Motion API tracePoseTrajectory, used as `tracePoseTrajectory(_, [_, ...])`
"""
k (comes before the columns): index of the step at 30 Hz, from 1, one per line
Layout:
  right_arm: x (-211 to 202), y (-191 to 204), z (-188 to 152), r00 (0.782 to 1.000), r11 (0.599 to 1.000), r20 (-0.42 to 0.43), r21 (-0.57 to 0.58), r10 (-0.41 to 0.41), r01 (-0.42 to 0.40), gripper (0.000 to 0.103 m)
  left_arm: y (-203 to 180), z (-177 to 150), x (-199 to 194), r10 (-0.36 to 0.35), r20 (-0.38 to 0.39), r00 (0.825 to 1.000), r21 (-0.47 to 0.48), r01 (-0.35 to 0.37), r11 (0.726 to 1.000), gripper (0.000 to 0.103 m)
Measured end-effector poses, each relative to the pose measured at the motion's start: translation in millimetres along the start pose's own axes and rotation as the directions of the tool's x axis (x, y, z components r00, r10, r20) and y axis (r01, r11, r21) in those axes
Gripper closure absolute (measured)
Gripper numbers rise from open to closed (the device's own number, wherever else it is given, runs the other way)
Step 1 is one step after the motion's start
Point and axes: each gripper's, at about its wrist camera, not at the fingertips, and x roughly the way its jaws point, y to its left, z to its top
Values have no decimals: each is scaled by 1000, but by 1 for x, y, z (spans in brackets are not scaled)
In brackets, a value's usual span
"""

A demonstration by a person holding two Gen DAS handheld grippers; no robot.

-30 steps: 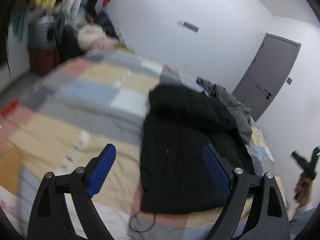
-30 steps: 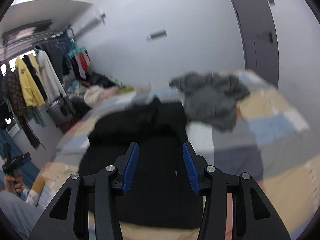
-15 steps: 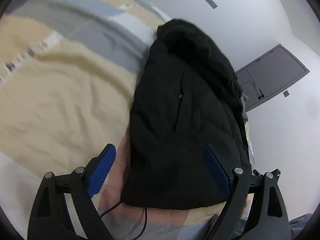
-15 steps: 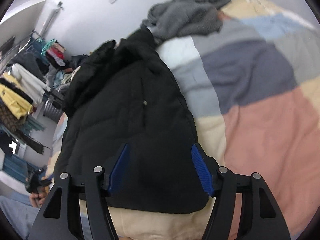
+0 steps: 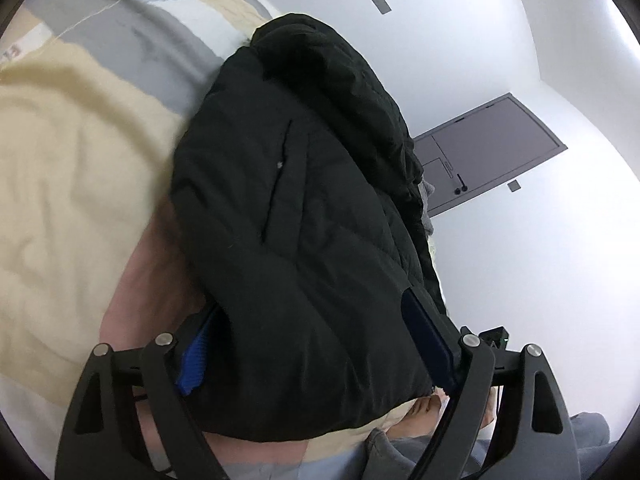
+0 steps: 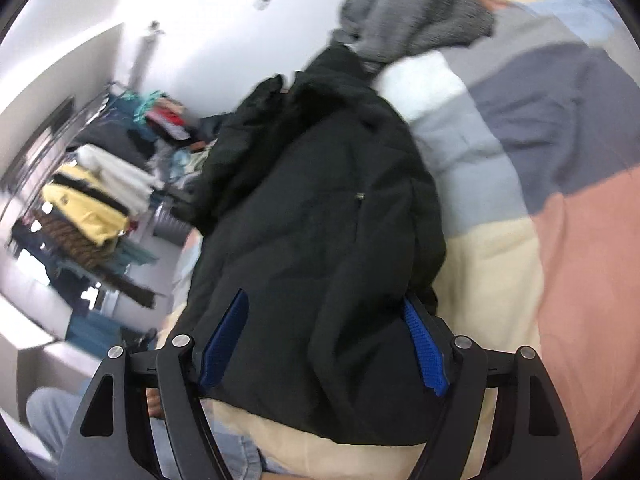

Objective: Fold large clothes

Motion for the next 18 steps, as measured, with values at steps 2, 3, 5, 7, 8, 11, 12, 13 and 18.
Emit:
tracePoseTrajectory(2, [5, -6, -2, 997, 998, -22, 4, -67, 68, 27, 0, 0, 7, 43, -14, 999, 2, -43, 999, 22])
tracePoseTrajectory(3, [9, -11, -4, 993, 993, -38, 9, -114, 114, 27, 2, 1, 14, 82, -22, 996, 2, -82, 997, 22])
tracePoseTrajectory(5, [15, -18, -7, 978, 980, -57, -7, -199, 199, 27, 8, -1, 19, 132, -34, 991, -2, -133, 991, 25])
tracePoseTrajectory(7, [21, -25, -10, 971, 974, -79, -10, -226, 226, 27, 17, -6, 23, 180, -48, 983, -7, -180, 984, 26])
tracePoseTrajectory(8, [23, -28, -12, 975, 979, -95, 10, -202, 204, 27, 20, -8, 25, 183, -51, 982, -12, -183, 983, 26])
tracePoseTrajectory(11, [27, -24, -12, 982, 989, -126, 2, -144, 145, 27, 18, -11, 29, 177, -48, 983, -11, -178, 984, 26])
tracePoseTrajectory(12, [30, -21, -13, 982, 991, -136, -7, -131, 131, 27, 17, -12, 28, 176, -49, 983, -11, -177, 984, 26])
tracePoseTrajectory(13, [31, -19, -14, 981, 991, -134, -20, -137, 136, 27, 16, -12, 29, 179, -50, 983, -9, -180, 984, 29])
tracePoseTrajectory(18, [35, -12, -11, 983, 991, -126, -32, -131, 128, 61, 10, -12, 32, 172, -49, 984, -20, -173, 985, 56])
